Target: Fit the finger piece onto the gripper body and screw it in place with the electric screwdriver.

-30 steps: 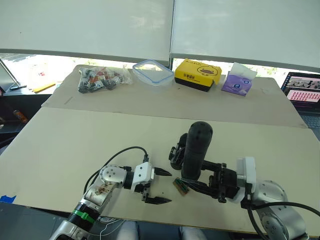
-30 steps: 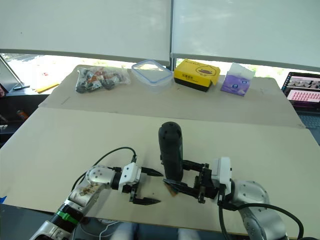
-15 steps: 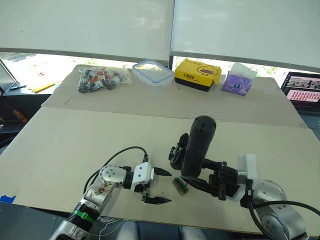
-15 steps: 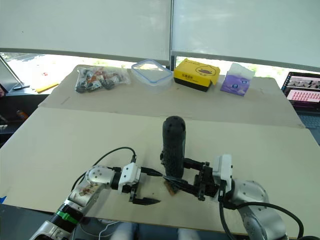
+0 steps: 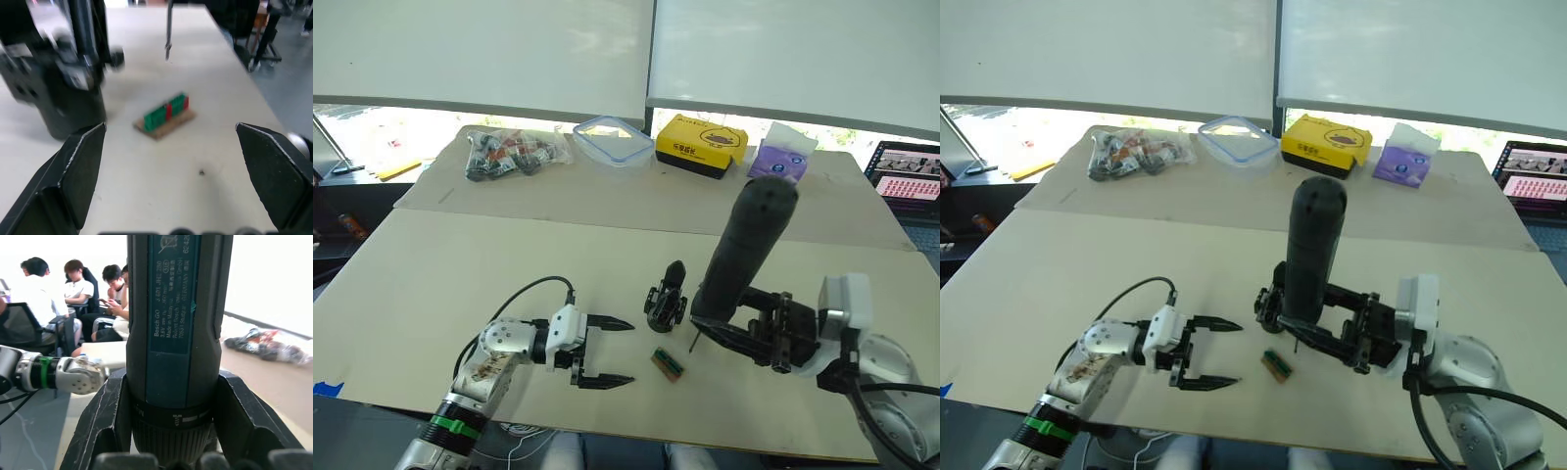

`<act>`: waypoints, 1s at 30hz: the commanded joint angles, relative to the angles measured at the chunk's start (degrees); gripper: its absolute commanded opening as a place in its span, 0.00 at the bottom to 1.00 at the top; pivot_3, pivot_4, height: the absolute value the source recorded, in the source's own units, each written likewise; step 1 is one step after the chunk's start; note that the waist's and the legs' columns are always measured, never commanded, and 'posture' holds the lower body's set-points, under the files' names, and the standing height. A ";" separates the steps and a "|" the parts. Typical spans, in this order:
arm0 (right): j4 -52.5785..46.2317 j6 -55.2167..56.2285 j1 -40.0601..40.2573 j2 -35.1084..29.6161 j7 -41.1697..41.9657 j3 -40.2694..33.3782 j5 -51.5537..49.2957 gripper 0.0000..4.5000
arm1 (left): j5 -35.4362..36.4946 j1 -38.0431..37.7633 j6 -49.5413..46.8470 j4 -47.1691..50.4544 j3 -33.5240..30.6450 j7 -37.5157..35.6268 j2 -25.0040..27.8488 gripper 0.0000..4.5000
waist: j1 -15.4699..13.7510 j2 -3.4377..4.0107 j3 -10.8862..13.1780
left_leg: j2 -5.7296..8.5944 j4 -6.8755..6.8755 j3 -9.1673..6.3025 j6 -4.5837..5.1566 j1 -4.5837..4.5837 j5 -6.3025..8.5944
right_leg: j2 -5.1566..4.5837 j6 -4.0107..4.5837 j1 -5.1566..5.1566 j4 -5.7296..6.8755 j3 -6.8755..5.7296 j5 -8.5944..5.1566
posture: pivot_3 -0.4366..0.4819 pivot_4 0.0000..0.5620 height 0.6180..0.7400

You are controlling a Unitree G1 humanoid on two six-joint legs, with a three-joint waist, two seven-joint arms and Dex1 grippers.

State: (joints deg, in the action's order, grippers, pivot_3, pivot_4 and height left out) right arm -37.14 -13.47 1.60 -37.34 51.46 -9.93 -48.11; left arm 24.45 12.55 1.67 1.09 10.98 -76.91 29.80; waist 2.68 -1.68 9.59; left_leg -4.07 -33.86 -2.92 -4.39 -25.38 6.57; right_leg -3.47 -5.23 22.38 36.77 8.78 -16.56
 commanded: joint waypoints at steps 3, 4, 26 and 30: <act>-3.22 -1.87 -5.76 -1.21 -3.40 -4.27 -5.62 0.42 | 9.22 1.01 -8.01 7.27 -5.15 0.71 1.51 1.00 | -0.07 -0.01 0.01 | 0.00 0.00 -0.01 0.01 0.00 -0.01 | 0.00 0.00 0.00 0.01 0.00 0.00 | 0.48 0.27 1.00; -3.15 -2.31 -6.82 -1.18 -4.19 -4.47 -6.21 0.42 | 9.80 1.44 -8.94 7.69 -5.72 1.23 1.54 1.00 | -0.07 -0.01 0.01 | 0.00 -0.01 -0.01 0.01 0.00 -0.01 | 0.00 0.00 -0.01 0.01 -0.01 0.00 | 0.48 0.27 1.00; 4.68 -6.21 -24.27 3.34 -9.76 1.26 -4.77 0.42 | 8.77 7.43 -16.19 5.42 -9.73 9.35 0.61 1.00 | -0.06 -0.08 0.08 | 0.00 0.02 -0.02 0.02 -0.13 -0.02 | 0.03 -0.01 0.08 -0.01 -0.02 0.00 | 0.48 0.27 1.00; 5.87 -6.06 -24.79 4.73 -8.84 2.94 -3.70 0.42 | 5.20 7.39 -14.89 3.87 -8.29 10.14 0.35 1.00 | -0.08 -0.08 0.08 | 0.00 0.03 -0.03 0.02 -0.14 -0.02 | 0.03 -0.01 0.11 0.00 -0.04 0.00 | 0.48 0.27 1.00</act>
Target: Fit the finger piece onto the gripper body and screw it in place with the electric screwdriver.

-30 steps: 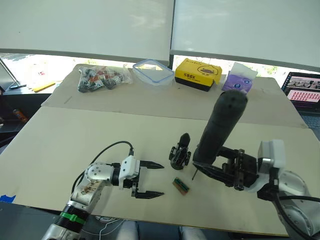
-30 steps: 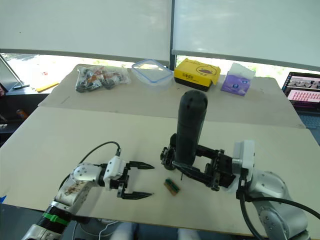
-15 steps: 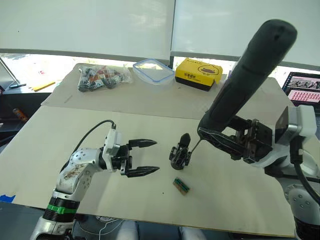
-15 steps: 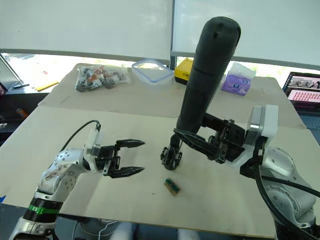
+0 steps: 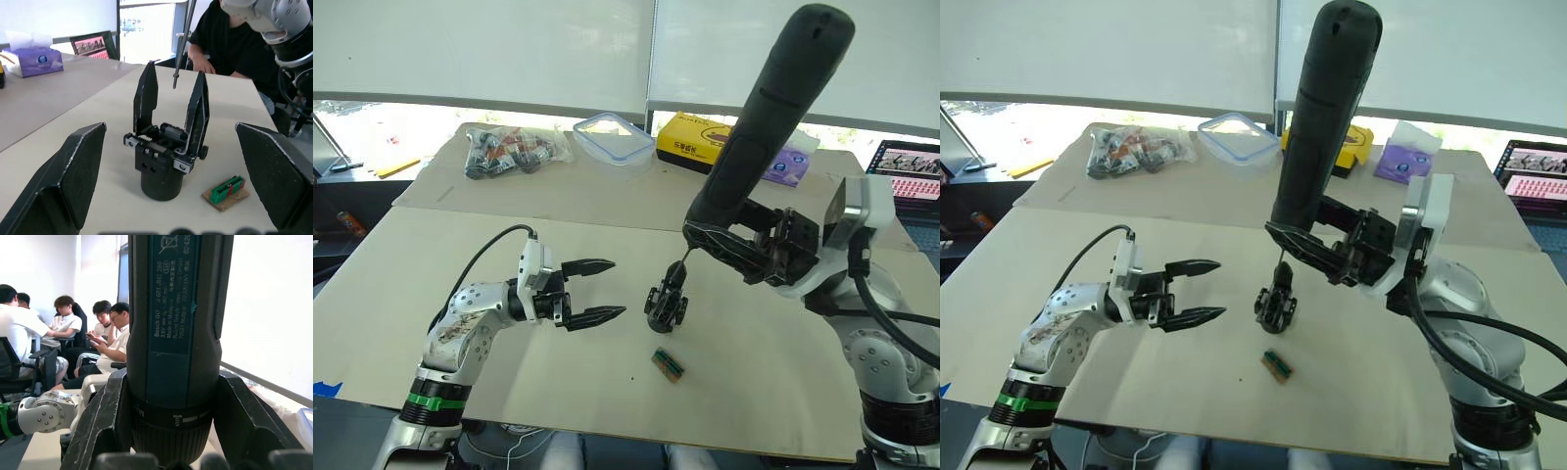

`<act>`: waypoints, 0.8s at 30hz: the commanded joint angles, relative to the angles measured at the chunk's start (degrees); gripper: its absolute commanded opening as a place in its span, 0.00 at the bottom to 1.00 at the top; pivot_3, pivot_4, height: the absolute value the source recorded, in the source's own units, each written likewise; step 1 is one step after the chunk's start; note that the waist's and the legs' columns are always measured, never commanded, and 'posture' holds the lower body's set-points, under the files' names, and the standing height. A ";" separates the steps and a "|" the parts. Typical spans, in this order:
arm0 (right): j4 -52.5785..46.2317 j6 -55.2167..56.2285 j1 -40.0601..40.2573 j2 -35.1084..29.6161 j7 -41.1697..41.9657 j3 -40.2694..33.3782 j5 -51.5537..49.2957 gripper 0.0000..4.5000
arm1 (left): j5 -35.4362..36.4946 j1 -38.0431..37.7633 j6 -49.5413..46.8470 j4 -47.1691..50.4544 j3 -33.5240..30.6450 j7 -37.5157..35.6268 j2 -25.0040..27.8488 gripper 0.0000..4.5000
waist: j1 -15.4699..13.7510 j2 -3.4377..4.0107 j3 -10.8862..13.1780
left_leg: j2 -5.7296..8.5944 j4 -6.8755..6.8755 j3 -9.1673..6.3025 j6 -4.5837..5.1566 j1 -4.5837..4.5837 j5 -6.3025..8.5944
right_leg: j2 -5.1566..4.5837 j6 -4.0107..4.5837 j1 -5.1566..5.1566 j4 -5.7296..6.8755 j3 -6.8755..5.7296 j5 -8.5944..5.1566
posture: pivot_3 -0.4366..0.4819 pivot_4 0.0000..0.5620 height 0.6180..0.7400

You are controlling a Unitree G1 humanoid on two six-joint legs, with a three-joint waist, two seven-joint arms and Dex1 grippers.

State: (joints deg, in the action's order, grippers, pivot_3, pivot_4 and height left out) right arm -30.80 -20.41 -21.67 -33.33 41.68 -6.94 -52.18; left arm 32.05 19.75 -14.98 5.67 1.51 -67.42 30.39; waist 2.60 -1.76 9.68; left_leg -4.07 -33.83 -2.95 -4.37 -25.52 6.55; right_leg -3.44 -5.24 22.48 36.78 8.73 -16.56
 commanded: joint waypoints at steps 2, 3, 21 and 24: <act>0.38 0.56 -1.23 0.99 2.14 1.04 1.28 0.42 | -4.55 0.21 2.71 -2.12 2.37 0.92 -0.62 1.00 | 0.00 0.00 0.00 | 0.00 0.00 0.00 0.00 0.00 0.00 | 0.00 0.00 0.00 0.00 0.00 0.00 | 0.48 0.27 1.00; 0.64 0.13 -0.95 0.95 2.56 1.43 1.38 0.42 | -5.74 0.14 3.63 -2.79 3.09 0.62 -0.62 1.00 | 0.00 0.00 0.00 | 0.00 -0.01 0.00 0.00 0.00 0.00 | 0.00 0.00 0.00 0.00 0.00 0.00 | 0.48 0.27 1.00; 3.28 3.19 3.41 5.18 9.11 3.40 8.26 0.42 | -11.71 -2.12 8.53 -6.59 7.21 1.16 -3.81 1.00 | -0.01 0.00 0.00 | 0.00 0.00 -0.01 0.00 -0.04 0.00 | 0.01 -0.02 0.06 0.04 -0.01 0.01 | 0.48 0.27 1.00; 3.21 3.58 4.01 5.99 9.48 3.58 8.73 0.42 | -11.92 -2.18 8.60 -6.64 7.55 1.26 -4.18 1.00 | -0.01 0.00 0.00 | 0.00 0.00 0.00 0.00 -0.04 0.00 | 0.01 -0.02 0.05 0.03 -0.01 0.01 | 0.48 0.27 1.00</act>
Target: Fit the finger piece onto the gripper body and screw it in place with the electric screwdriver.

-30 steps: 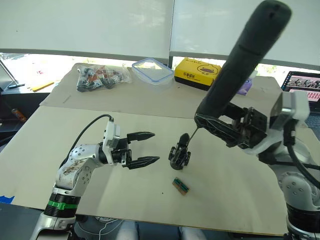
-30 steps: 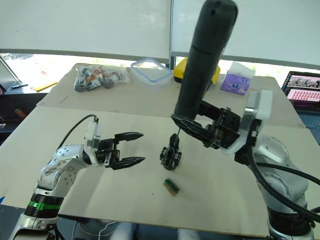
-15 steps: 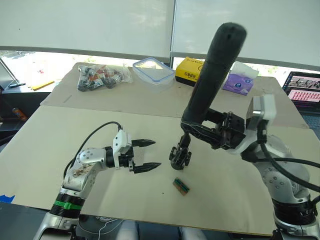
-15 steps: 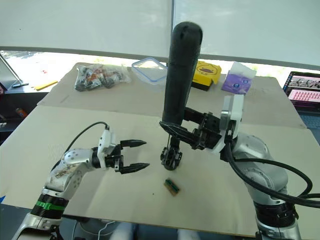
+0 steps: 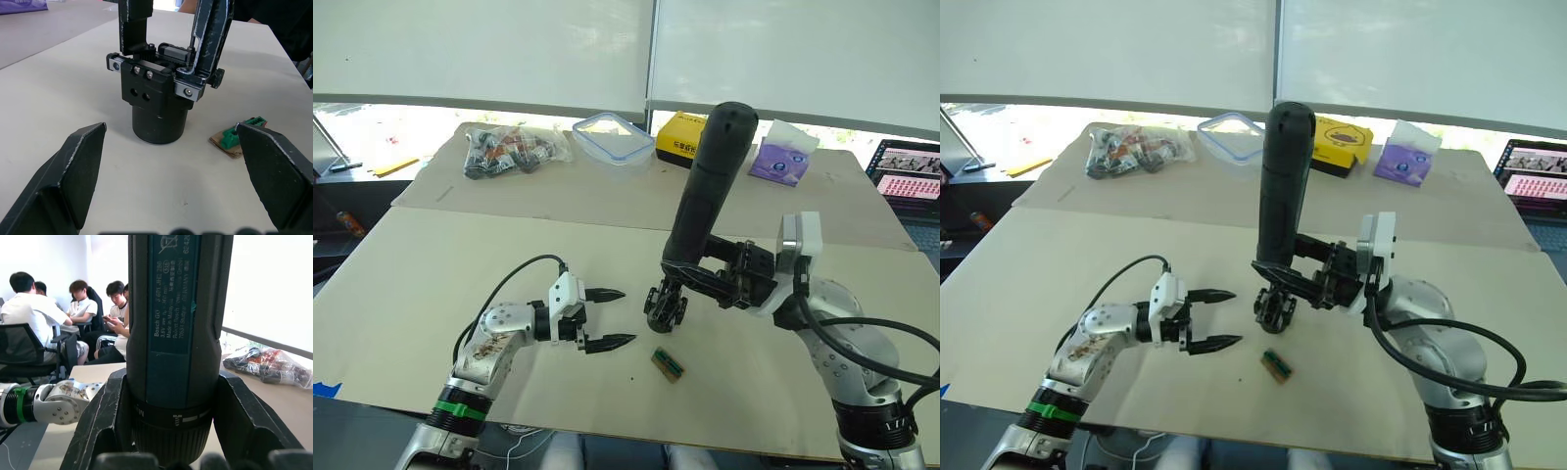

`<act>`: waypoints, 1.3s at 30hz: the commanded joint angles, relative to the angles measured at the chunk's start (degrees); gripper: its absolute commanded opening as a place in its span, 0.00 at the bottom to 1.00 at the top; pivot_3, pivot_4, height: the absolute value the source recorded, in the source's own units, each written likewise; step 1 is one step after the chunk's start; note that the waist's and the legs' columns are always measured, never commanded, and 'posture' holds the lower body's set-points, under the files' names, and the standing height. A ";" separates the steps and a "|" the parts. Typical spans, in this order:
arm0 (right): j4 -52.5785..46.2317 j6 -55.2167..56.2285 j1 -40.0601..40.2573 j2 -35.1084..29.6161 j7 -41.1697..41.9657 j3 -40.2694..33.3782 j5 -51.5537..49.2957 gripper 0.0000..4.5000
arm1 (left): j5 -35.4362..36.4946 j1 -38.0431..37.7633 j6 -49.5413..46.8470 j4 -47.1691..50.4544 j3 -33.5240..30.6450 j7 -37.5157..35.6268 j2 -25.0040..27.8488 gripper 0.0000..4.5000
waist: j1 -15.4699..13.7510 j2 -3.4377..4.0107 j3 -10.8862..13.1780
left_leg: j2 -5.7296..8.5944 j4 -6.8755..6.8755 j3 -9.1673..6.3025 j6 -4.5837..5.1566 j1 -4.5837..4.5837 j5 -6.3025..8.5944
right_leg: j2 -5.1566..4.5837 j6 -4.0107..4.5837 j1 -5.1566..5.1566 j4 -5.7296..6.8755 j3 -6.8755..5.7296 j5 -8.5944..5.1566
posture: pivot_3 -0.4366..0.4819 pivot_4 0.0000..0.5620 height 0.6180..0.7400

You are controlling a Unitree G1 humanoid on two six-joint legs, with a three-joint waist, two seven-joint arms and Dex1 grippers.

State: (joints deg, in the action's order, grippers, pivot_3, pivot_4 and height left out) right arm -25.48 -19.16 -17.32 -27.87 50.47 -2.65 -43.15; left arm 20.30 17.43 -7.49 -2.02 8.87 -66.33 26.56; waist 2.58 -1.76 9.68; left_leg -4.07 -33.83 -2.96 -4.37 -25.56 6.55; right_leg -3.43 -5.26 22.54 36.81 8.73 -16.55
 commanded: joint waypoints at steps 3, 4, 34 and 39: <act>-2.06 2.80 -0.14 0.99 1.04 -0.96 0.01 0.42 | -0.24 -0.01 0.99 1.22 0.35 0.27 -0.55 1.00 | 0.06 0.00 0.00 | 0.00 0.00 0.00 0.00 0.01 0.00 | 0.00 0.00 0.00 0.01 0.00 0.00 | 0.48 0.27 1.00; -1.97 2.96 -0.15 1.10 1.12 -1.04 0.10 0.42 | -0.24 -0.07 0.95 1.27 0.39 0.29 -0.58 1.00 | 0.06 0.00 0.00 | 0.00 0.00 0.00 0.00 0.01 0.00 | 0.00 0.00 0.00 0.01 0.00 0.00 | 0.48 0.27 1.00; 0.82 1.83 -4.66 0.52 2.44 -2.99 -2.46 0.42 | 0.05 -1.62 1.09 1.69 0.80 2.40 -1.92 1.00 | 0.03 0.01 0.00 | 0.00 0.00 -0.01 0.00 0.00 0.00 | 0.00 -0.01 0.00 0.01 -0.01 0.01 | 0.48 0.27 1.00; 0.28 1.42 -4.47 0.68 1.75 -2.31 -2.42 0.42 | 0.03 -1.60 1.00 1.62 0.86 2.54 -1.96 1.00 | 0.02 0.01 0.00 | 0.00 0.00 -0.01 0.00 0.01 0.00 | 0.00 -0.01 0.00 0.01 -0.01 0.01 | 0.48 0.27 1.00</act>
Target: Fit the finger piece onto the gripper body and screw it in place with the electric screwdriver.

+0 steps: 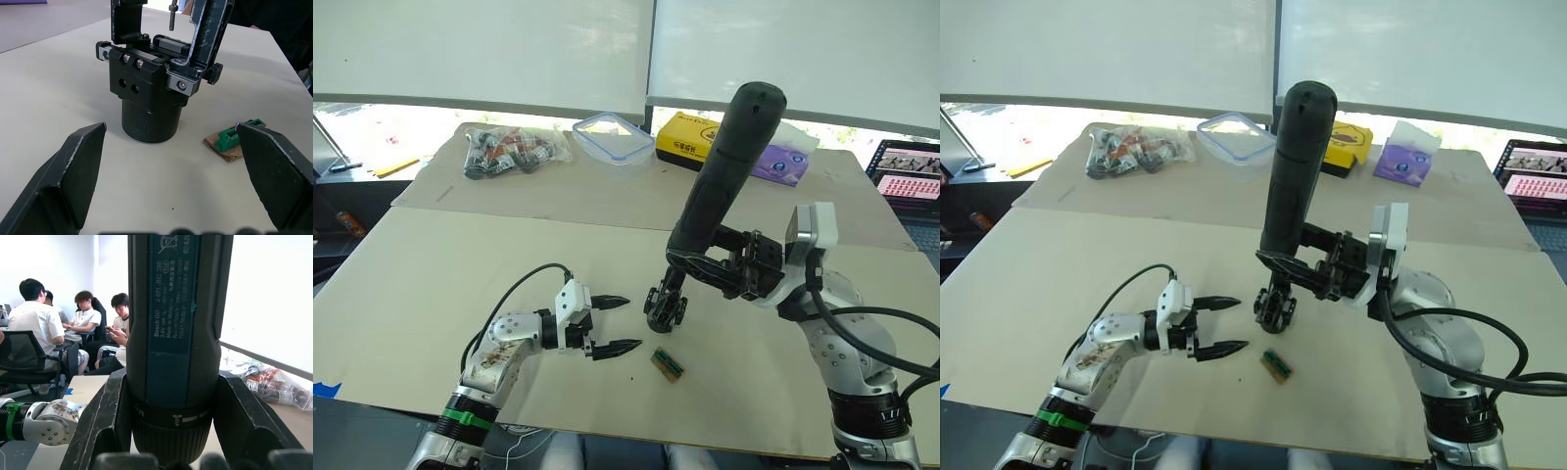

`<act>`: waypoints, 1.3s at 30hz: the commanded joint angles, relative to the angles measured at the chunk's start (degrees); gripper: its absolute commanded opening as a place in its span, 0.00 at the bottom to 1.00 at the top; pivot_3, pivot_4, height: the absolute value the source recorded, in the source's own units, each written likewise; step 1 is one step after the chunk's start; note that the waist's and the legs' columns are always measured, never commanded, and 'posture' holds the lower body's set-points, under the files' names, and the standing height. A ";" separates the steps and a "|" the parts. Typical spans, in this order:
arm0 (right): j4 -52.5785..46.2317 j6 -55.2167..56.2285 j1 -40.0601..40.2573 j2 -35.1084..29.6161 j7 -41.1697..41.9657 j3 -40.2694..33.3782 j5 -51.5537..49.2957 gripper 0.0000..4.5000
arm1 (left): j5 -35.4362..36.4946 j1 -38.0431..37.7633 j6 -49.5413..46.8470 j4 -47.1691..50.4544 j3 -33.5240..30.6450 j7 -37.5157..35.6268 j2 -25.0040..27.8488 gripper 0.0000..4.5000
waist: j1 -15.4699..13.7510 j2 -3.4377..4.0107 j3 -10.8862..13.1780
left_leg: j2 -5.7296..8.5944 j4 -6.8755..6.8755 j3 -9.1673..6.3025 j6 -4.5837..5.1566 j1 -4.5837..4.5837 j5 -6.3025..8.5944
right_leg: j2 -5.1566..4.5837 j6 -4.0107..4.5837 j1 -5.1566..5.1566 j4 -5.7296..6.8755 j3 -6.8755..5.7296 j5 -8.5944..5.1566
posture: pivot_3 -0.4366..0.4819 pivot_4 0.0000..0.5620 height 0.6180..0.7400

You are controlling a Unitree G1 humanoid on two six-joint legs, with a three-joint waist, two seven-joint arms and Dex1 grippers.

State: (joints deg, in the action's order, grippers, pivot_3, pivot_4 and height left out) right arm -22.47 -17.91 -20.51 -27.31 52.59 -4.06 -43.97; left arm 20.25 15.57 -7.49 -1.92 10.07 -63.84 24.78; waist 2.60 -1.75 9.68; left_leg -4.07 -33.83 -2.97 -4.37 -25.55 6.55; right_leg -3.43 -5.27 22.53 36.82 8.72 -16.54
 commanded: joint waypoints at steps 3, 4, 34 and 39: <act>-2.87 -0.22 -1.17 0.26 -0.84 -0.34 -1.09 0.42 | 0.06 0.34 1.01 1.49 -0.30 -0.02 -0.11 1.00 | 0.02 0.00 0.00 | 0.00 0.00 0.00 0.00 0.00 0.00 | 0.00 0.00 0.00 0.00 0.00 0.00 | 0.48 0.27 1.00; -2.87 -0.32 -1.10 0.21 -0.94 -0.13 -0.87 0.42 | 0.06 0.37 1.02 1.49 -0.30 -0.04 -0.09 1.00 | 0.02 0.00 0.00 | 0.00 0.00 0.00 0.00 0.00 0.00 | 0.00 0.00 0.00 0.00 0.00 0.00 | 0.48 0.27 1.00; -2.20 -1.28 -1.13 0.12 -1.93 1.19 -0.25 0.42 | -0.05 -0.01 -0.02 3.07 -0.07 0.54 0.35 1.00 | 0.01 0.00 0.00 | 0.00 0.00 0.00 0.00 0.00 0.00 | 0.00 0.00 0.00 0.01 0.00 0.00 | 0.48 0.27 1.00; -2.14 -1.36 -1.14 -0.14 -1.81 0.97 -0.32 0.42 | -0.02 0.08 -0.18 3.18 -0.05 0.56 0.42 1.00 | 0.00 0.00 0.00 | 0.00 0.00 0.00 0.00 0.00 0.00 | 0.00 0.00 0.00 0.00 0.00 0.00 | 0.48 0.27 1.00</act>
State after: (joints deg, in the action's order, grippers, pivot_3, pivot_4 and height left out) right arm -22.49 -19.28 -20.50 -27.10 50.68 -1.79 -43.39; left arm 20.25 15.55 -7.76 -0.85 10.08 -63.44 25.00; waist 2.60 -1.75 9.68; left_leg -4.07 -33.83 -2.97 -4.37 -25.55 6.55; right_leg -3.43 -5.27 22.53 36.82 8.72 -16.54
